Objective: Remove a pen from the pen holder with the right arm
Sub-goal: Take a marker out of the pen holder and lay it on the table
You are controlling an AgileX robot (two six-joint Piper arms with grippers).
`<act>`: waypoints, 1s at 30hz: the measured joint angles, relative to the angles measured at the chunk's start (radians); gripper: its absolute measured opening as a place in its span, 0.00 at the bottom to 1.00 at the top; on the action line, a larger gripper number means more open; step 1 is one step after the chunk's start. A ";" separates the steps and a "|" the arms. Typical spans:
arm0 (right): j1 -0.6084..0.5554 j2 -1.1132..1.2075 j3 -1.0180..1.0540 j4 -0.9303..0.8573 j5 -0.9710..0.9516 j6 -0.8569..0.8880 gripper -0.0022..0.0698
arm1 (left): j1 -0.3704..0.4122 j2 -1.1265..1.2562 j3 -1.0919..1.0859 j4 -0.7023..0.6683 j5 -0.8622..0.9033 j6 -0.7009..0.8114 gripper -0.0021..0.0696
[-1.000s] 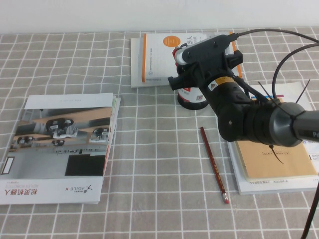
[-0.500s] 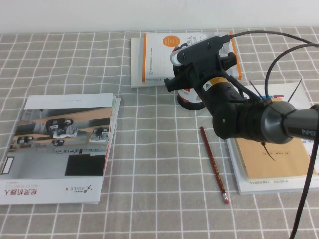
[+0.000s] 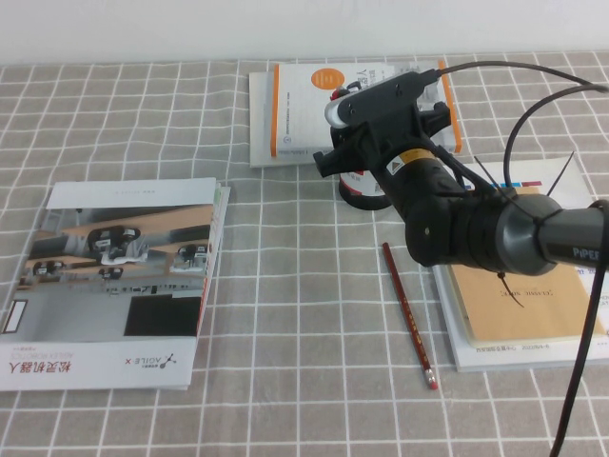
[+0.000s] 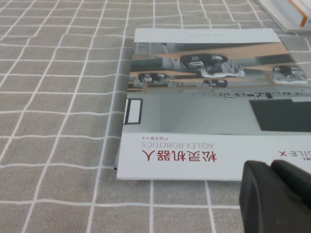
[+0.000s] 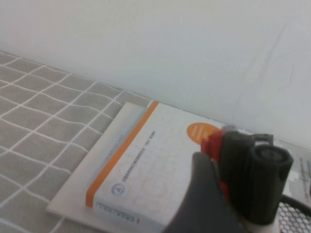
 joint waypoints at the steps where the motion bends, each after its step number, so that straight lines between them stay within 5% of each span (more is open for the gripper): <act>1: 0.000 0.002 -0.004 0.000 0.000 0.000 0.57 | 0.000 0.000 0.000 0.000 0.000 0.000 0.02; 23: -0.013 0.002 -0.045 0.002 0.066 0.000 0.57 | 0.000 0.000 0.000 0.000 0.000 0.000 0.02; 30: -0.015 0.002 -0.045 0.002 0.066 0.000 0.47 | 0.000 0.000 0.000 0.000 0.000 0.000 0.02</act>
